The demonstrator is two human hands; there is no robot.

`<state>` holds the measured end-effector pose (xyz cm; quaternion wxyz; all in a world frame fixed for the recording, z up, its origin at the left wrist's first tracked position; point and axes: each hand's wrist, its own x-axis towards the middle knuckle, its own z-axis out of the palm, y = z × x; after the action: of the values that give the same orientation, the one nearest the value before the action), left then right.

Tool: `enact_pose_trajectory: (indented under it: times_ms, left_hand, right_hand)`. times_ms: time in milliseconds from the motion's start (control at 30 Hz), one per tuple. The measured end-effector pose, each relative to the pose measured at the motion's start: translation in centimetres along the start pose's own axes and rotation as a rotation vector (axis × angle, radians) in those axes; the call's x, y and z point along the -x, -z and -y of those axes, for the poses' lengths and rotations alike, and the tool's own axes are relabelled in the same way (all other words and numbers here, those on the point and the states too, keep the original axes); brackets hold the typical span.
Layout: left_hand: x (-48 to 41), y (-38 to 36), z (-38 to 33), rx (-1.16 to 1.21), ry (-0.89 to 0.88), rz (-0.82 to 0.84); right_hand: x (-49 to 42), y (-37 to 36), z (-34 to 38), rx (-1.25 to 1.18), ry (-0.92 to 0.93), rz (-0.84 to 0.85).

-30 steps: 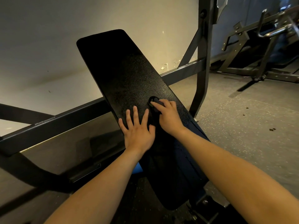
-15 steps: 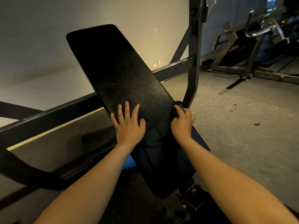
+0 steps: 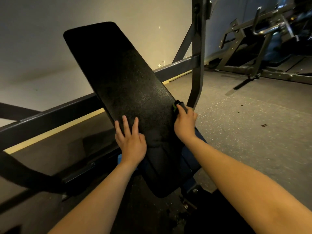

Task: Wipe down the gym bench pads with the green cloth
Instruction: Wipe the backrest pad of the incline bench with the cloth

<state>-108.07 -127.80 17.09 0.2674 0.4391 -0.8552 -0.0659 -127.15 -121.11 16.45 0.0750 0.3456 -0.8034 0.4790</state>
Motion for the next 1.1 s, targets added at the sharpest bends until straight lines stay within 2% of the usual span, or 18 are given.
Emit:
enact_pose_trajectory:
  times_ms: [67,133,200,367,467,533,667,733,800,967,1100]
  left_hand:
    - [0.2,0.3,0.2,-0.001,-0.005,0.048]
    - [0.0,0.5,0.4,-0.003,-0.016,0.062]
    - [0.1,0.7,0.6,0.011,-0.016,0.086]
    - [0.1,0.9,1.7,0.092,-0.101,0.08]
    - [0.2,1.5,2.0,0.177,-0.108,0.134]
    - [0.1,1.6,2.2,0.166,-0.11,0.144]
    - [0.1,1.6,2.1,0.139,-0.138,0.161]
    - [0.2,1.4,2.3,0.12,-0.154,0.151]
    - [0.1,1.1,2.6,0.088,-0.167,0.137]
    - [0.0,1.3,3.2,0.08,-0.221,0.194]
    - [-0.2,1.3,3.6,0.1,-0.254,0.211]
  right_hand:
    - [0.1,-0.5,0.5,-0.029,-0.121,-0.037]
    - [1.0,-1.4,2.0,-0.036,-0.135,-0.071]
    - [2.6,-2.2,3.7,-0.077,-0.053,-0.04]
    - [8.0,-3.7,6.9,-0.096,0.345,0.091]
    - [8.0,-2.8,6.1,-0.037,0.416,0.153]
    - [6.9,-1.9,5.1,0.036,0.353,0.135]
    - [5.8,-1.0,3.8,0.041,-0.045,0.017]
    - [6.8,-1.8,5.1,0.004,-0.116,-0.017]
    - [8.2,-2.6,6.7,-0.05,-0.126,-0.016]
    - [11.8,-3.8,9.7,-0.055,-0.006,0.013]
    - [12.8,-2.6,8.9,0.082,0.141,0.087]
